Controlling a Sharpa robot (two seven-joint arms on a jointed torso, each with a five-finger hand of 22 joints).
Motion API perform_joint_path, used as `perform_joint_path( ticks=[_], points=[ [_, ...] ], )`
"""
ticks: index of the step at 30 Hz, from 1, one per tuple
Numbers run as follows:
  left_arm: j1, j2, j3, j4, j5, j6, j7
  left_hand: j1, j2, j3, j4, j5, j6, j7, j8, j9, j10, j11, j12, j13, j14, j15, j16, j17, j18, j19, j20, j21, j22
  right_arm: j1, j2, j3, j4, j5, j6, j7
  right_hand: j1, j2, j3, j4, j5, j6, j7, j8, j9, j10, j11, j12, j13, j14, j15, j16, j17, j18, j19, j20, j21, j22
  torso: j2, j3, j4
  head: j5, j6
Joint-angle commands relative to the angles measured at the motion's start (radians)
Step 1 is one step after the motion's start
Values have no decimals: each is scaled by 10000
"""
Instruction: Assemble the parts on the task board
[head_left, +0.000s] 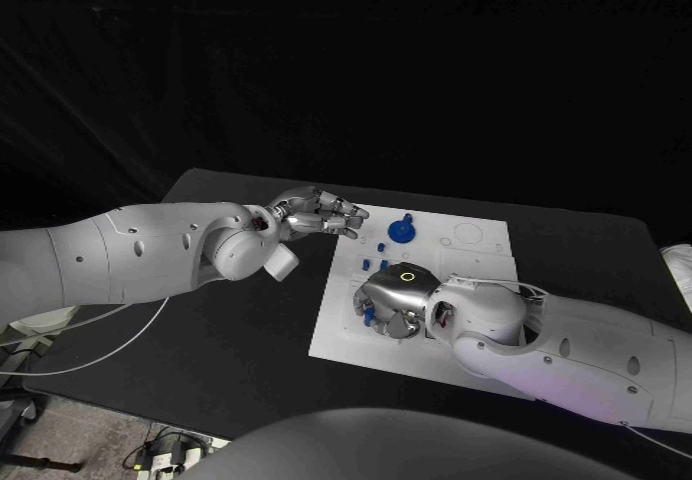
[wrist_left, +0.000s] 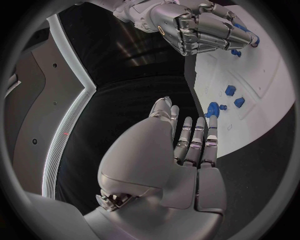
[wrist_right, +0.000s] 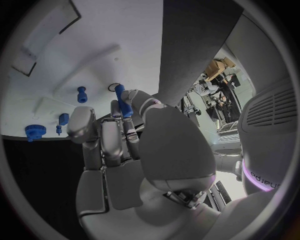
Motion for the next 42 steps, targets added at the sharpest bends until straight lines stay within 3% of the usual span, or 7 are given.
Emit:
perform_joint_path(
  ticks=[1,9,15,20,37,42],
  points=[
    [1,25,7,24,-19,102,4,74,2,-48,23,32,-11,48,62,-9,-18,73,40,-14,-83,5,50,-13,80,19,7,29,-12,-38,-1,-16,33,-430,-198,83,-56,-54,51,-7,-96,-85,-1,-73,-27,207,-225,30,460,-39,54,-42,-16,-19,-81,22,-9,1246,4,1,6,10,-1],
    [-5,50,7,-17,-34,165,-22,84,5,-47,19,41,-12,50,63,-9,-21,80,41,-15,-87,12,54,-13,79,11,7,25,-16,-81,-69,-17,60,-539,37,-88,-184,-97,99,-16,-480,-112,-73,-199,-81,-91,-212,-141,468,-163,70,-119,-177,24,-245,56,-189,1186,5,-1,-7,17,-1],
    [-75,66,7,-48,-40,212,-48,86,7,-46,19,43,-13,50,63,-9,-22,81,42,-15,-88,14,54,-13,78,10,7,25,-16,-114,-112,-18,64,-741,-137,-244,-192,-44,21,-144,-432,368,-174,255,358,-16,-287,34,685,-189,14,-109,-161,36,-296,28,-208,1182,3,2,1,-17,-1],
    [-114,77,7,-62,-41,229,-65,98,18,-41,17,54,-13,52,64,-9,-25,87,43,-16,-93,22,58,-13,77,3,7,22,-20,-124,-144,-18,78,-1040,-248,-388,-166,-40,20,-231,-280,360,-192,382,559,-14,-311,112,781,-182,-7,-100,-145,41,-303,1,-198,1183,5,2,9,0,-1],
    [-131,113,7,-82,-41,325,-198,106,25,-40,17,60,-17,57,63,-10,-30,92,44,-17,-99,27,62,-14,76,-2,8,21,-24,-128,-176,-17,87,-1157,-99,-651,-201,-42,49,-261,-216,253,-195,384,654,-119,-291,92,822,-277,-3,-171,-284,73,-431,-6,-345,1136,2,-1,0,24,-1],
    [-133,135,7,-97,-41,356,-235,107,26,-41,17,61,-18,59,63,-10,-31,94,44,-17,-100,28,63,-14,76,-3,8,21,-25,-128,-176,-17,89,-1055,66,-636,-273,-38,115,-269,-336,23,-158,227,637,-243,-257,50,863,-373,24,-236,-399,90,-531,8,-438,1104,2,-2,-3,39,-1]
  ],
)
